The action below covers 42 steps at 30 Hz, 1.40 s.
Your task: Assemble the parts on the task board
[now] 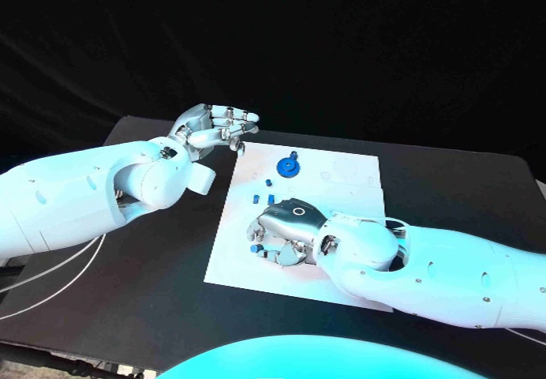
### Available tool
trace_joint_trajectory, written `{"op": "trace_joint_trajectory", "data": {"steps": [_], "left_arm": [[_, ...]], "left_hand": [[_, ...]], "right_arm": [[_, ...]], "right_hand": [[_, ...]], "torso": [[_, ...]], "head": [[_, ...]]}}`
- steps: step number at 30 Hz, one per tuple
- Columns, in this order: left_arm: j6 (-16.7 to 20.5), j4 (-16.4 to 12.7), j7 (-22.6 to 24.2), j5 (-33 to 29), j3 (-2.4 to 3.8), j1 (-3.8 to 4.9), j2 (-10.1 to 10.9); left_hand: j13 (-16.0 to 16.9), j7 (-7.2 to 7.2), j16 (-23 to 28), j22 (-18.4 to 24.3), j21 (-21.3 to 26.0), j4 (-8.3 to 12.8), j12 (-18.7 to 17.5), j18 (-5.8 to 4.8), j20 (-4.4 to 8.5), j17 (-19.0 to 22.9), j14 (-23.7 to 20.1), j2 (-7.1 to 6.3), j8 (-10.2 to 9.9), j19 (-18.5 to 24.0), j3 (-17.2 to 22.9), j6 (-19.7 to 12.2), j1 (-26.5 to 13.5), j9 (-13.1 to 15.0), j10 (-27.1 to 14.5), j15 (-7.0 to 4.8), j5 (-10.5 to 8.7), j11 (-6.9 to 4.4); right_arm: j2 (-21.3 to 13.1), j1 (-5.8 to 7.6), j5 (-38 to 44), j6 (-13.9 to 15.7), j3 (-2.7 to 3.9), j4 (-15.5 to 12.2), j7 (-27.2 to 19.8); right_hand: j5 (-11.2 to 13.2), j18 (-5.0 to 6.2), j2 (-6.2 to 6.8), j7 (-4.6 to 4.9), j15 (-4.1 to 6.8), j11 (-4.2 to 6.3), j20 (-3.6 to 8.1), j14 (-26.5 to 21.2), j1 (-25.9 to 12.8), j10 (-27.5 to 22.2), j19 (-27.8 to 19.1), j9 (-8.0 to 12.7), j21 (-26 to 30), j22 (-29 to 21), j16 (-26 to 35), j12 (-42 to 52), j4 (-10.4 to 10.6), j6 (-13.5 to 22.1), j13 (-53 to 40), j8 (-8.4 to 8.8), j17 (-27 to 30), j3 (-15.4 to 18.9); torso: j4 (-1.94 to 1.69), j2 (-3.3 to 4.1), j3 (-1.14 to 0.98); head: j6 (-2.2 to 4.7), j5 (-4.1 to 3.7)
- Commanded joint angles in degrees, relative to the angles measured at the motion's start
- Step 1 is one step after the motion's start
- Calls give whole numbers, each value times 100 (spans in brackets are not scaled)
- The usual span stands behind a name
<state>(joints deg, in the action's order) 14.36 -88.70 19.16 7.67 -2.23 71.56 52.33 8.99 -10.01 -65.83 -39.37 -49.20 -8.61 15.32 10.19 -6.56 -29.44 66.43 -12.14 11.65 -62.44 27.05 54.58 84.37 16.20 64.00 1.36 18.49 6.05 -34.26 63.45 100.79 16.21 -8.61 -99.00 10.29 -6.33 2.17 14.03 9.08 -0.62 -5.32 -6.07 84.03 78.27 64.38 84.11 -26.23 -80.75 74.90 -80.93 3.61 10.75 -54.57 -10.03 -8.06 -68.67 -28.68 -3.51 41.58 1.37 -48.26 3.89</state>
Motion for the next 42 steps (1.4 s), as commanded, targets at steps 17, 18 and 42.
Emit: {"op": "trace_joint_trajectory", "data": {"steps": [17, 18, 42], "left_arm": [[-79, -7, 21, -26, 3, 3, -2], [-80, -7, 21, -26, 3, 3, -2], [-80, -18, 11, -26, 3, 3, 17]], "left_hand": [[10, -22, 32, 8, 34, 6, 34, 40, 27, 9, -47, 15, 38, 5, 24, -15, 19, -7, -50, 4, 24, -10], [10, -22, 32, 8, 34, 6, 34, 40, 27, 9, -47, 15, 38, 5, 24, -15, 19, -7, -50, 4, 24, -10], [15, -20, 32, 8, 35, 15, 52, 41, 28, 13, -48, 19, 42, 5, 31, -15, 24, -7, -58, 2, 24, -12]], "right_arm": [[-70, -9, 8, 247, -2, -93, -16], [-60, -9, 0, 214, -2, -90, -22], [46, -13, -64, 34, -5, -20, -69]], "right_hand": [[-34, 31, -4, -31, -23, -25, -56, 140, -88, -189, 140, 14, 236, 1096, 54, 88, 10, 4, 4, 32, 63, 155], [-34, 31, -4, -31, -23, -25, -56, 140, -88, -189, 140, 14, 236, 1096, 54, 88, 10, 4, 4, 32, 63, 155], [-71, 25, -312, -113, 4, 8, -31, 153, 36, -244, 162, -62, 226, 1102, 29, 259, -31, -525, -24, -205, 33, 76]], "torso": [[2, -1, 4], [1, -1, 4], [-1, 2, 2]], "head": [[-4, -13], [-4, -12], [-31, 8]]}}
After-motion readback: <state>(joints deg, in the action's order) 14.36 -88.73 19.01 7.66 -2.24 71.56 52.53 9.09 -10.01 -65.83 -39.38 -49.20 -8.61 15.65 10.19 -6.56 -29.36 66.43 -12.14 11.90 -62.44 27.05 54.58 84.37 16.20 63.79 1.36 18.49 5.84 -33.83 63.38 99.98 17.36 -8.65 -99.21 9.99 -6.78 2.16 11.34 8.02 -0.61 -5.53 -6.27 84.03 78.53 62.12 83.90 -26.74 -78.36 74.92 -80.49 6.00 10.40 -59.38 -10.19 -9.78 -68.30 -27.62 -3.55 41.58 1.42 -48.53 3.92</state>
